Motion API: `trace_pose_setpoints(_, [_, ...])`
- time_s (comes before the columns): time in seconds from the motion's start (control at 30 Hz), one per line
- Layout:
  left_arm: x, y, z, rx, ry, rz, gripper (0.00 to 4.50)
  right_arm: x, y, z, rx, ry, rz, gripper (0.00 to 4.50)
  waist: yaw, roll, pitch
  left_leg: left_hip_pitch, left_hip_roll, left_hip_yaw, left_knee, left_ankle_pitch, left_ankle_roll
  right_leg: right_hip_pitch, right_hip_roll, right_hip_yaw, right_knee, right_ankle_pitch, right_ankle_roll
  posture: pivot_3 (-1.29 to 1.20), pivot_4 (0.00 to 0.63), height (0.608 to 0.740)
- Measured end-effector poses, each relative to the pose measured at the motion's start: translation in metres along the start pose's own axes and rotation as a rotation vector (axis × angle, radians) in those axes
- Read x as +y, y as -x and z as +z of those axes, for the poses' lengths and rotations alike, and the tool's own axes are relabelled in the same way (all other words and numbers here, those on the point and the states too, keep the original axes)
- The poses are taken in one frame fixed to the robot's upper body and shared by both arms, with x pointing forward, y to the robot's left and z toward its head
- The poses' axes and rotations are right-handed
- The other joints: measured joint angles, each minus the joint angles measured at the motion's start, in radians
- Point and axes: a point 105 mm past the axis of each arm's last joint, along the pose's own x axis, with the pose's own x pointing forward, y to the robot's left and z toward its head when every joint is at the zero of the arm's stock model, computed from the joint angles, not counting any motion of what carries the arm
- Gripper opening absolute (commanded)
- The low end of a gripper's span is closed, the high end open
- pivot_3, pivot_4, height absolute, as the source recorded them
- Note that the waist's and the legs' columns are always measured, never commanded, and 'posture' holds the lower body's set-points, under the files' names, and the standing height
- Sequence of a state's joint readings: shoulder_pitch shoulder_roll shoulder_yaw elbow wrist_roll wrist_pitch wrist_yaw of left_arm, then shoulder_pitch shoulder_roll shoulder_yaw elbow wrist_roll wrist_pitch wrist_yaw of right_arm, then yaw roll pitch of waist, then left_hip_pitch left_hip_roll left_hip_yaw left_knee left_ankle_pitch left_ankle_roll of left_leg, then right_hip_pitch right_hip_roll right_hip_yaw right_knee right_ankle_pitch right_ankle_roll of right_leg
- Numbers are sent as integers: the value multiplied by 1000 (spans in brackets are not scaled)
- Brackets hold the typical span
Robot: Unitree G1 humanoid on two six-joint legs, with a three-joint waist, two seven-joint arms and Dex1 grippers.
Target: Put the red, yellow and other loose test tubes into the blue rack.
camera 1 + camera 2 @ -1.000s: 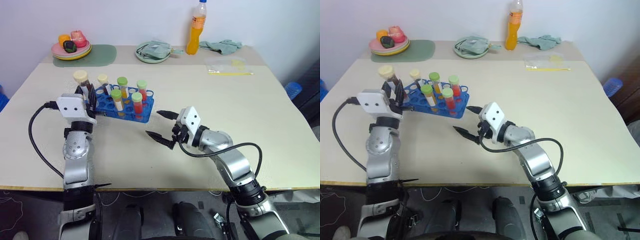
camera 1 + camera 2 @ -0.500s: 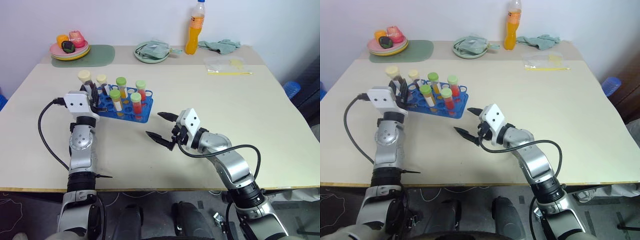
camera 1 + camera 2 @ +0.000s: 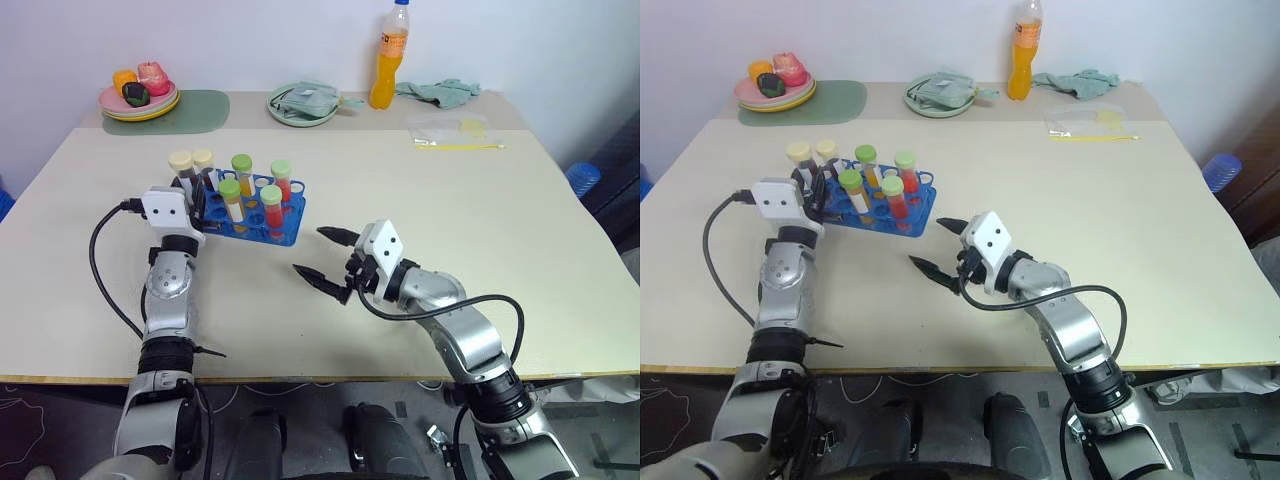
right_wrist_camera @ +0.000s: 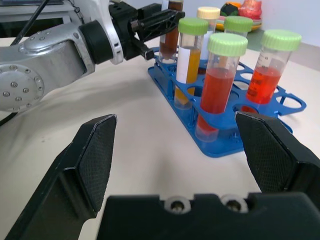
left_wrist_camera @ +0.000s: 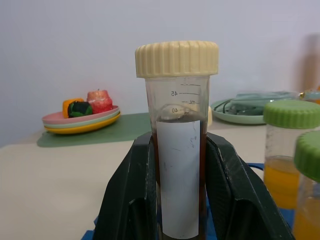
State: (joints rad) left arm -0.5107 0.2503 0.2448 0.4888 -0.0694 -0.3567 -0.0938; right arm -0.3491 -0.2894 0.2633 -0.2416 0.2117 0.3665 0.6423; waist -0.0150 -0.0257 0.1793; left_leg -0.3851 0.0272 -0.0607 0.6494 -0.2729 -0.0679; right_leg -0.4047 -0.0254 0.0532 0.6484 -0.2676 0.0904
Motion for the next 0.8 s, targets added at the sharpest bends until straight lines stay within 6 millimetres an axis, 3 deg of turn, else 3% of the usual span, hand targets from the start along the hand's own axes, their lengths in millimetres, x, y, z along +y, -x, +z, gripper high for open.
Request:
trace_pose_setpoints(0.4, [-2,1,-11,40,14,-11,770,-1,0,0,1,-1,-7,4219,1,0,0,0,0,0,0,0,0,0,0,0,0,0,0,0,150,740])
trace_pose_setpoints(0.6, [-4,5,-13,45,44,-7,3679,0,2,-3,8,-4,-8,4219,1,0,0,0,0,0,0,0,0,0,0,0,0,0,0,0,150,740])
trace_pose_setpoints(0.7, [0,15,-8,45,40,-30,3679,-3,8,-1,15,14,-4,4219,-4,0,0,0,0,0,-1,0,0,0,0,0,0,0,0,0,150,740])
trace_pose_setpoints(0.8, [21,39,2,85,12,-111,3679,-17,26,4,39,33,0,4219,-16,0,0,1,1,0,-2,0,0,0,0,0,0,0,0,0,150,740])
